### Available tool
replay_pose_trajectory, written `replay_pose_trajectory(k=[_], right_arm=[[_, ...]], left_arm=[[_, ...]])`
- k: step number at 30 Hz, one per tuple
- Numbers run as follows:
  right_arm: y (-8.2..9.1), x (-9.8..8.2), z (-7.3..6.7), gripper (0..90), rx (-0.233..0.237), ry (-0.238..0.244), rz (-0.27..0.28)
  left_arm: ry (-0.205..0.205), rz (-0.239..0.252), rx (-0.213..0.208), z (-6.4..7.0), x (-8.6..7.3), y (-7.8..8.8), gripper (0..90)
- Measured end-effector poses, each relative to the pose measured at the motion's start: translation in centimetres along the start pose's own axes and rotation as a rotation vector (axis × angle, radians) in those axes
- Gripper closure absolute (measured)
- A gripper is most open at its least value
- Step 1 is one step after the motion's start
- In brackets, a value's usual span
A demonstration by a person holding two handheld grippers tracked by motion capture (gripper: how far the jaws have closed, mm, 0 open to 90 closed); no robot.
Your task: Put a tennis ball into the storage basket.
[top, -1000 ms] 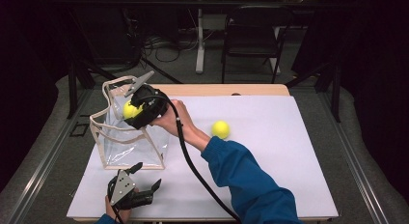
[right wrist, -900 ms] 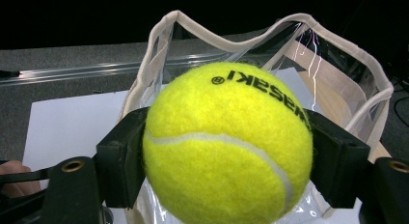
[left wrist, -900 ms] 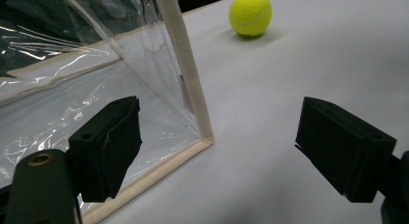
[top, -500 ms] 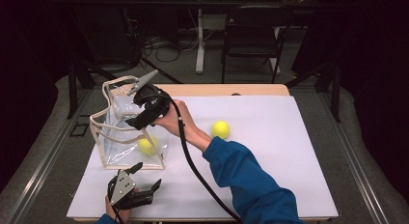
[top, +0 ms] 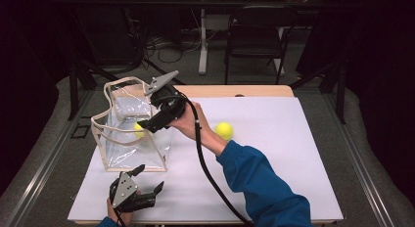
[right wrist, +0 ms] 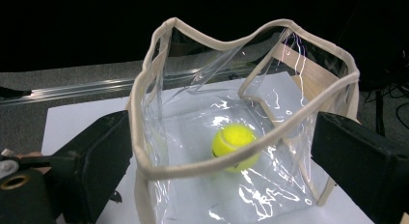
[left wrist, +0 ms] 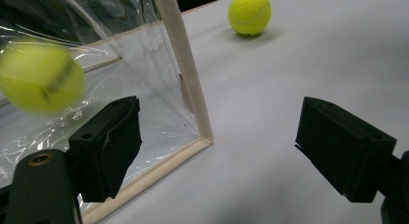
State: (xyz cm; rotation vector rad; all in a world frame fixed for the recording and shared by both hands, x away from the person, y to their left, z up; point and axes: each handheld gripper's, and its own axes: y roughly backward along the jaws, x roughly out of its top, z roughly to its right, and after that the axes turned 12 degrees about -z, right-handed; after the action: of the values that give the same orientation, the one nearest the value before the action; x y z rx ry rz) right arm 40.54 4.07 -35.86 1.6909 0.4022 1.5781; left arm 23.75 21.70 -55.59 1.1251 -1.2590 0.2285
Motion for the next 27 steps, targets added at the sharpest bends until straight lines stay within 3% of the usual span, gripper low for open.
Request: replay_pose_trajectory(k=[18, 27], right_arm=[[2.2, -4.3, 0.5, 2.7, -0.028, -0.035, -0.018], [2.5, -6.3, 0.6, 2.3, -0.035, -0.053, -0.045]], left_arm=[[-0.003, -0.004, 0.0, 0.0, 0.0, -0.1, 16.0], [-0.007, -0.007, 0.002, 0.0, 0.0, -0.1, 16.0]])
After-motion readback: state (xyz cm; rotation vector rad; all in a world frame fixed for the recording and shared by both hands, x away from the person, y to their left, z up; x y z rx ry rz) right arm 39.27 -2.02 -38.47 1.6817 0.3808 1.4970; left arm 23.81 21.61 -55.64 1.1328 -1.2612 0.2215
